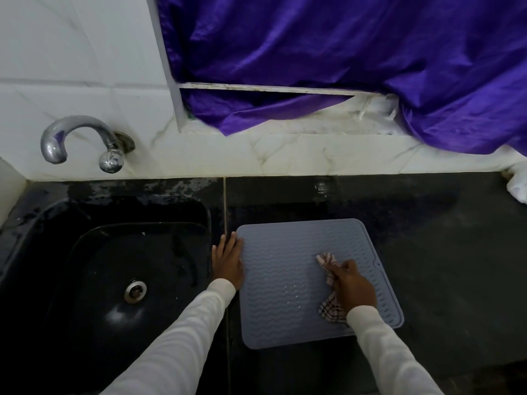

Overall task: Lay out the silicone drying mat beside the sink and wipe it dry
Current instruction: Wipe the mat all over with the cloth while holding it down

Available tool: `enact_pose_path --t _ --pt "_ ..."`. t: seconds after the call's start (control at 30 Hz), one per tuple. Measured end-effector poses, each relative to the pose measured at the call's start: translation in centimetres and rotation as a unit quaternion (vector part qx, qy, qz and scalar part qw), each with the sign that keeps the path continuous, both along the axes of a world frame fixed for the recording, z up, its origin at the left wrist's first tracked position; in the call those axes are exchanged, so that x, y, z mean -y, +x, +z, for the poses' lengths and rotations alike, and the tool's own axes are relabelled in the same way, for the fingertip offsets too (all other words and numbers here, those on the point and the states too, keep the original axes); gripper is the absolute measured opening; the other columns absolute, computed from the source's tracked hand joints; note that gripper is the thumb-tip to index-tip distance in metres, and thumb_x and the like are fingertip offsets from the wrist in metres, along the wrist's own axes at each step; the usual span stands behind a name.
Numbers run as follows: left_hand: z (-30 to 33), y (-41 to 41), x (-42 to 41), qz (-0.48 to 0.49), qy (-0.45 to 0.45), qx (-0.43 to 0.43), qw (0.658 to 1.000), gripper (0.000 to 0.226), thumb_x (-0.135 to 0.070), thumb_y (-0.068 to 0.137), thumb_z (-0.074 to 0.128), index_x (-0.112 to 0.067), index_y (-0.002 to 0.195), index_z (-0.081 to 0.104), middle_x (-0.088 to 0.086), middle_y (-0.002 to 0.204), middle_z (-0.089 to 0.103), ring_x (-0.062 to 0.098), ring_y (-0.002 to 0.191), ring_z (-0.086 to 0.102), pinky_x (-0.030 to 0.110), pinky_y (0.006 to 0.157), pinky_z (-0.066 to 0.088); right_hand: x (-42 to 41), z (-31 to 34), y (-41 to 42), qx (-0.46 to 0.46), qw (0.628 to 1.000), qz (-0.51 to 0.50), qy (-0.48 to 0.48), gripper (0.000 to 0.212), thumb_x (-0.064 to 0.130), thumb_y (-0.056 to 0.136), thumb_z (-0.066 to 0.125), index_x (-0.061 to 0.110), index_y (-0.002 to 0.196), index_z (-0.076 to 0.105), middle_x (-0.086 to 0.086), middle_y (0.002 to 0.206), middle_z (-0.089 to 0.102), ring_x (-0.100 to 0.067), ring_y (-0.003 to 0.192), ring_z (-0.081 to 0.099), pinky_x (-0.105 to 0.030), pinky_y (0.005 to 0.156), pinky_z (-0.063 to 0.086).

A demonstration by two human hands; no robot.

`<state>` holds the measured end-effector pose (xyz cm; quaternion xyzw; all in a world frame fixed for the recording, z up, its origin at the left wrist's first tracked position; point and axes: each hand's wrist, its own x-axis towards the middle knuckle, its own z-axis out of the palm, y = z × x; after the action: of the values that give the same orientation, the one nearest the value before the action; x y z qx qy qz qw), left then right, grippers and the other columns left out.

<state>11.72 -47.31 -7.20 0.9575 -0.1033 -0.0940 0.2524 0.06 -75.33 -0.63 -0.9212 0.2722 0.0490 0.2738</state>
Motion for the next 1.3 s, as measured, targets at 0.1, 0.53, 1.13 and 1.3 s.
enact_pose_path --t 0.1,0.53,1.13,1.3 --pt "0.2 -0.1 0.1 -0.001 0.014 0.004 1.000 0.060 -0.010 0.097 0.033 -0.025 0.151 0.013 -0.004 0.160 0.003 0.019 0.146 -0.008 0.039 0.114 -0.013 3.8 0.6 -0.5 -0.007 1.000 -0.015 -0.010 0.047 0.075 0.080 0.049 0.028 0.084 0.048 0.003 0.076 0.066 -0.018 0.073 0.062 -0.039 0.076 0.047" --pt "-1.1 -0.1 0.3 -0.011 0.034 0.032 0.999 0.073 -0.041 0.079 0.002 -0.022 0.149 0.010 -0.007 0.155 -0.002 0.018 0.143 -0.010 0.040 0.114 -0.012 10.9 0.4 -1.6 -0.062 0.996 -0.007 -0.070 0.038 0.053 0.087 0.042 0.039 0.121 0.052 -0.007 0.116 0.046 -0.038 0.085 0.061 -0.045 0.080 0.050" --pt "-0.8 -0.1 0.6 -0.007 0.069 0.015 0.997 0.080 -0.051 0.071 -0.006 -0.023 0.146 -0.008 -0.008 0.151 -0.015 0.016 0.140 -0.020 0.038 0.110 -0.017 -5.2 2.6 1.4 0.078 0.974 0.197 0.085 0.041 0.021 0.083 0.064 0.046 0.115 0.063 0.004 0.110 0.051 -0.020 0.092 0.064 -0.029 0.082 0.050" --pt "-0.9 0.2 0.3 -0.015 0.084 0.028 0.996 0.077 -0.044 0.076 0.010 -0.024 0.150 0.007 -0.001 0.154 0.003 0.028 0.146 0.003 0.033 0.112 -0.014 -13.4 0.7 3.5 0.005 0.950 0.313 0.006 0.053 0.028 0.099 0.036 0.046 0.147 0.021 -0.009 0.148 0.031 -0.034 0.114 0.055 -0.039 0.094 0.048"
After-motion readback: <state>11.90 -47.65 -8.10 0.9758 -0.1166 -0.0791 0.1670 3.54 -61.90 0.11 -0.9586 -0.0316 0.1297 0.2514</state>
